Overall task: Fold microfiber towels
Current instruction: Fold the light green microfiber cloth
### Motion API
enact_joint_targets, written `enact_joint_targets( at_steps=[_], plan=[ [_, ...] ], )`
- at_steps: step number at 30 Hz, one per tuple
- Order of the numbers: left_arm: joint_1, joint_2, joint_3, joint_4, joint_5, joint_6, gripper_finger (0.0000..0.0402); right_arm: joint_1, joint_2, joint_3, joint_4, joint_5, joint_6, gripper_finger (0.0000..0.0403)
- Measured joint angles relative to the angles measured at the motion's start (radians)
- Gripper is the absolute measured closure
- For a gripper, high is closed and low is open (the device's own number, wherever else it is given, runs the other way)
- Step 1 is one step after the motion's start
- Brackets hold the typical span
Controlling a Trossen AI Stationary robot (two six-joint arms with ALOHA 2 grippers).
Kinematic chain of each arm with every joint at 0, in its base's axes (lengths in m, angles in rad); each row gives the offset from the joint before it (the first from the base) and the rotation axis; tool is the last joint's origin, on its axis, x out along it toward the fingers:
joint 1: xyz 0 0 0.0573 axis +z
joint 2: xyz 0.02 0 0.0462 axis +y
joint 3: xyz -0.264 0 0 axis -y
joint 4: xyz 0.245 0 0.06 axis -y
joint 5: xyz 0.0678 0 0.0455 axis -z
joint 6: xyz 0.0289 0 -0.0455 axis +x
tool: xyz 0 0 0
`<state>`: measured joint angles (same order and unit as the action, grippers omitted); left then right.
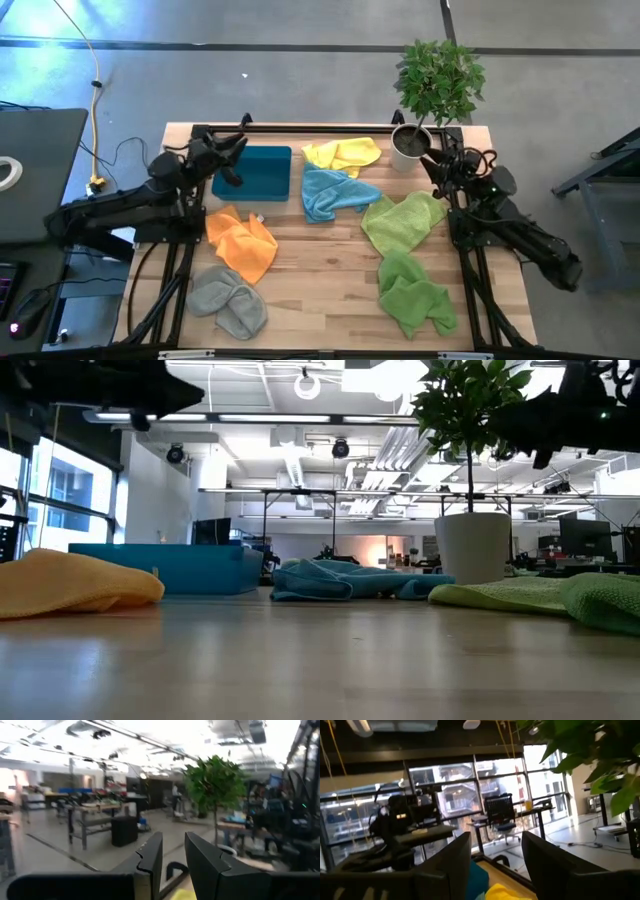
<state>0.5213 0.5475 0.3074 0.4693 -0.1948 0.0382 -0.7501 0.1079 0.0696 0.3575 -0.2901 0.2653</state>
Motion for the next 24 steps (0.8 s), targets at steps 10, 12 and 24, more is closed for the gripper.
enact_joint_targets(
  at_steps=[10, 12, 24],
  plan=[
    [-0.065, 0.354, 0.183, -0.001, 0.063, 0.009, 0.0328, 0.082, 0.252, 0.122, -0.004, 0.0, -0.037, 0.0234],
    [-0.084, 0.416, 0.213, 0.001, 0.063, 0.021, 0.0328, 0.107, 0.308, 0.159, -0.019, 0.0, -0.062, 0.0234],
    [-0.177, 0.652, 0.272, -0.002, 0.063, 0.02, 0.0328, 0.3, 0.621, 0.343, -0.338, 0.083, -0.11, 0.0234]
  ],
)
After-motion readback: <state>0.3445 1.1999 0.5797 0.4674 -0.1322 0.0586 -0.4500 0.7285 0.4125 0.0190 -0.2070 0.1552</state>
